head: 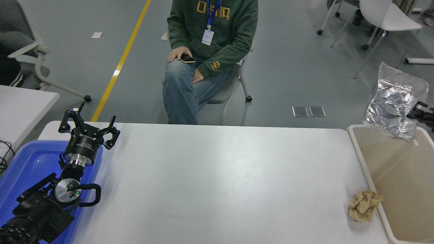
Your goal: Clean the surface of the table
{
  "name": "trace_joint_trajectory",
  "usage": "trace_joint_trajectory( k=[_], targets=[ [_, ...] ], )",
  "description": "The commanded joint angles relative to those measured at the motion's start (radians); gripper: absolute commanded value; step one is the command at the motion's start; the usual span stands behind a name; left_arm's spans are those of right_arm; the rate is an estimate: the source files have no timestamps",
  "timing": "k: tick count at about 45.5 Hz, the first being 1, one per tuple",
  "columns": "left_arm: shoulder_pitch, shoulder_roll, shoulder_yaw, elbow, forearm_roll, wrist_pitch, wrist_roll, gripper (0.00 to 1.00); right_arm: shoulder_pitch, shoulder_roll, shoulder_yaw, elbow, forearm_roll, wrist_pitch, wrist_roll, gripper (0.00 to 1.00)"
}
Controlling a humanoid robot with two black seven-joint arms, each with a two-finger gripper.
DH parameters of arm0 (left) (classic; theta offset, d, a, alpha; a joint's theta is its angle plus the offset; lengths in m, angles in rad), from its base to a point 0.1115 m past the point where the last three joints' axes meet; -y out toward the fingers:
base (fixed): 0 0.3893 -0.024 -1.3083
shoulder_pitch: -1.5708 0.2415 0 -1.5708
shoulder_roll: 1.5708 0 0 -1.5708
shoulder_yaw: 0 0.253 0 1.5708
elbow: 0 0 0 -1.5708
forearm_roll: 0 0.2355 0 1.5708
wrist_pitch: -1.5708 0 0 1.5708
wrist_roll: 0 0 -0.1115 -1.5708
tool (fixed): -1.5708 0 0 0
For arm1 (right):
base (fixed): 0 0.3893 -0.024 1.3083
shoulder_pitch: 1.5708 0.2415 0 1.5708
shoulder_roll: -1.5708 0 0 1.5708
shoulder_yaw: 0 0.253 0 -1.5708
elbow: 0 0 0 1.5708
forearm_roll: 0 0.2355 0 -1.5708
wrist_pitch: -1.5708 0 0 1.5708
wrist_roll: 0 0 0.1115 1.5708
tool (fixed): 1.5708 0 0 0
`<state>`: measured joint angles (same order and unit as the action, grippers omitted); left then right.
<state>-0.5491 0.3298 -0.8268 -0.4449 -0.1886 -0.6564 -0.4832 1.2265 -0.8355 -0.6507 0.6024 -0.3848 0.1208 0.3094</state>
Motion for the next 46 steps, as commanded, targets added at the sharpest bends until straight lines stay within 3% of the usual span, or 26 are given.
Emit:
trace_joint_trajectory(
  k=[1, 24, 33, 46],
  targets=[
    [0.0, 0.0, 0.0, 0.0, 0.0, 0.0, 0.0, 1.0, -0.174, 0.05, 0.118, -0.184, 0.021, -0.019, -0.003, 0.0],
    [0.0, 0.0, 0.0, 0.0, 0.0, 0.0, 0.0, 1.0, -0.415, 0.299, 0.154, -0.406, 0.26, -0.303, -0.023, 0.0],
    [-0.002, 0.0, 0.0, 0.0, -0.002, 0.0, 0.0, 1.0, -0.462, 0.378, 0.261, -0.441, 0.27, -0.403, -0.026, 0.0],
    [0.0, 0.0, 0.0, 0.0, -0.002, 0.0, 0.0, 1.0, -0.507, 0.423, 0.361, -0.45, 0.27, -0.46, -0.032, 0.0]
  ],
)
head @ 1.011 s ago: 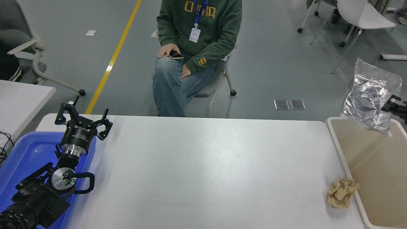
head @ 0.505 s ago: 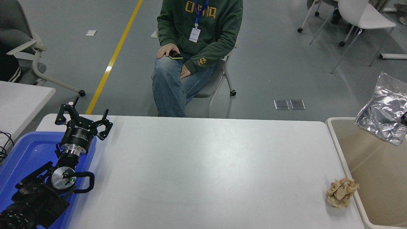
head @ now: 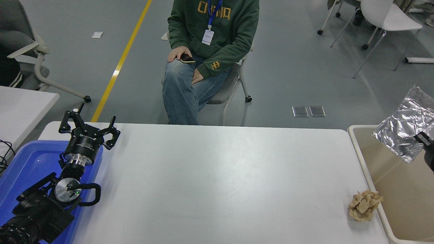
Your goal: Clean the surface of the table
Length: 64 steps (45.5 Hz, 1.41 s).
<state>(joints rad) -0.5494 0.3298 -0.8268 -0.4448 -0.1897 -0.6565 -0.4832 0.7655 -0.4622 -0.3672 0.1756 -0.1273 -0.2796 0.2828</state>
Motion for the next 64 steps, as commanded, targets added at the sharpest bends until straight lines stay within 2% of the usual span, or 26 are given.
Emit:
trace_joint_trajectory(
  k=[1, 14, 16, 18, 20, 21, 22, 55, 64],
  targets=[
    [-0.001, 0.0, 0.0, 0.001, -0.001, 0.0, 0.0, 1.0, -0.049, 0.053, 0.082, -0.031, 0.012, -0.059, -0.007, 0.0],
    [-0.001, 0.0, 0.0, 0.001, -0.001, 0.0, -0.002, 1.0, -0.068, 0.079, 0.1, -0.071, 0.014, -0.075, -0.019, 0.01],
    [-0.001, 0.0, 0.0, 0.001, -0.001, 0.0, -0.002, 1.0, -0.068, 0.079, 0.111, -0.071, 0.02, -0.076, -0.02, 0.18],
    [-0.001, 0.0, 0.0, 0.001, -0.001, 0.0, 0.0, 1.0, -0.068, 0.079, 0.132, -0.071, 0.028, -0.076, -0.022, 0.49],
    [-0.001, 0.0, 0.0, 0.001, -0.001, 0.0, 0.0, 1.0, -0.069, 0.077, 0.163, -0.07, 0.032, -0.075, -0.024, 0.73],
    [-0.001, 0.0, 0.0, 0.001, -0.001, 0.0, -0.002, 1.0, -0.069, 0.074, 0.172, -0.068, 0.034, -0.07, -0.024, 0.9],
    [-0.001, 0.0, 0.0, 0.001, -0.001, 0.0, -0.002, 1.0, -0.069, 0.073, 0.18, -0.068, 0.032, -0.066, -0.025, 1.0],
    [-0.001, 0.0, 0.0, 0.0, -0.001, 0.0, 0.0, 1.0, -0.064, 0.028, 0.195, -0.056, 0.032, -0.053, -0.024, 1.0],
    [-0.001, 0.0, 0.0, 0.001, -0.001, 0.0, -0.002, 1.0, -0.057, -0.016, 0.197, -0.038, 0.034, 0.057, -0.014, 1.0]
  ],
)
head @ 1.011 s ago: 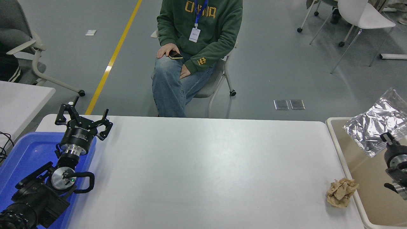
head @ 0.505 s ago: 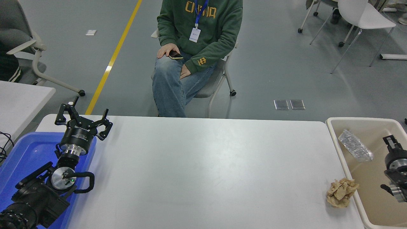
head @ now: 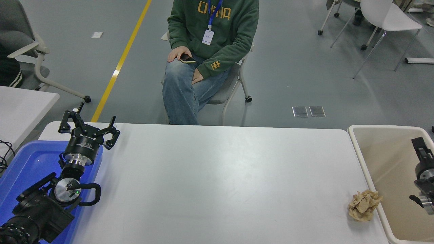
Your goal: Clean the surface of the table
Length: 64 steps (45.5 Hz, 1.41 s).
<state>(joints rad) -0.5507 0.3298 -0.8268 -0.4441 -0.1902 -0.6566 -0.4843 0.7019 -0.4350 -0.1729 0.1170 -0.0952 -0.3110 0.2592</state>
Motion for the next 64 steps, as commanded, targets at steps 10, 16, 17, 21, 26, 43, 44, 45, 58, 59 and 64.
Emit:
trace_joint_trajectory(
  k=[10, 16, 17, 21, 26, 43, 44, 45, 58, 59, 64],
  targets=[
    [0.0, 0.0, 0.0, -0.001, 0.0, 0.0, 0.001, 1.0, 0.044, -0.099, 0.012, 0.119, 0.002, 0.17, 0.058, 1.0],
    [0.0, 0.0, 0.0, -0.001, 0.0, 0.0, 0.001, 1.0, 0.077, -0.169, 0.082, 0.294, 0.002, 0.17, 0.087, 1.0],
    [0.002, 0.0, 0.0, 0.001, 0.0, 0.0, 0.001, 1.0, 0.08, -0.18, 0.098, 0.321, 0.002, 0.17, 0.087, 1.0],
    [0.0, 0.0, 0.0, -0.001, 0.002, 0.0, 0.0, 1.0, 0.093, -0.212, 0.153, 0.415, 0.0, 0.17, 0.087, 1.0],
    [0.0, 0.0, 0.0, -0.001, 0.002, 0.0, 0.001, 1.0, 0.106, -0.217, 0.196, 0.475, -0.001, 0.17, 0.087, 1.0],
    [0.002, 0.0, 0.0, -0.001, 0.002, 0.0, 0.001, 1.0, 0.134, -0.208, 0.369, 0.716, -0.001, 0.168, 0.095, 1.0],
    [0.002, 0.0, 0.0, -0.001, 0.002, 0.0, 0.001, 1.0, 0.134, -0.206, 0.378, 0.73, -0.001, 0.168, 0.095, 1.0],
    [0.002, 0.0, 0.0, -0.001, 0.002, 0.0, 0.001, 1.0, 0.134, -0.203, 0.386, 0.743, 0.0, 0.168, 0.094, 1.0],
    [0.002, 0.0, 0.0, -0.001, 0.002, 0.0, 0.001, 1.0, 0.12, -0.099, 0.45, 0.828, 0.003, 0.159, 0.103, 1.0],
    [0.002, 0.0, 0.0, -0.001, 0.002, 0.0, 0.001, 1.0, 0.117, -0.087, 0.455, 0.828, 0.003, 0.159, 0.109, 1.0],
    [0.002, 0.0, 0.0, -0.001, 0.002, 0.0, 0.001, 1.0, 0.09, -0.019, 0.481, 0.828, 0.003, 0.156, 0.153, 1.0]
  ],
)
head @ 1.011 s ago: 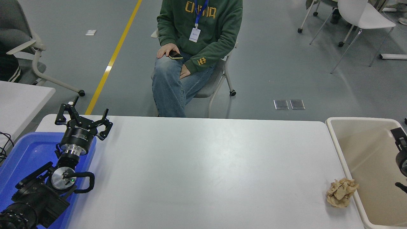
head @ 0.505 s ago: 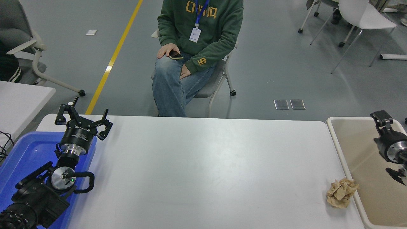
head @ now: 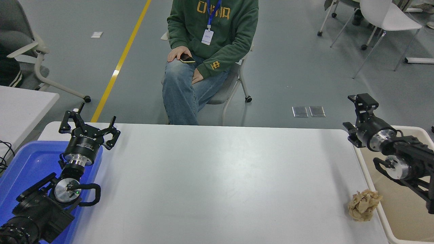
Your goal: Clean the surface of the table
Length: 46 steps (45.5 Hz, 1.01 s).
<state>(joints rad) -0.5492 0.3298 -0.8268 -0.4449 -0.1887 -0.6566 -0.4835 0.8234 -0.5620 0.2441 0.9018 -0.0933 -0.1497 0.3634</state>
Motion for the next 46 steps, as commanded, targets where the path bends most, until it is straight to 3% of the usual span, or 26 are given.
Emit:
trace_joint_trajectory(
  k=[1, 26, 46],
  targets=[
    [0.0, 0.0, 0.0, 0.0, 0.0, 0.0, 0.0, 1.0, -0.038, 0.12, 0.075, 0.042, 0.001, -0.004, 0.058, 1.0],
    [0.0, 0.0, 0.0, 0.0, 0.0, 0.0, 0.0, 1.0, -0.181, 0.367, 0.299, 0.032, 0.015, 0.004, 0.195, 1.0],
    [0.0, 0.0, 0.0, 0.0, 0.0, 0.0, 0.0, 1.0, -0.239, 0.373, 0.333, 0.032, 0.021, 0.007, 0.201, 1.0]
  ],
)
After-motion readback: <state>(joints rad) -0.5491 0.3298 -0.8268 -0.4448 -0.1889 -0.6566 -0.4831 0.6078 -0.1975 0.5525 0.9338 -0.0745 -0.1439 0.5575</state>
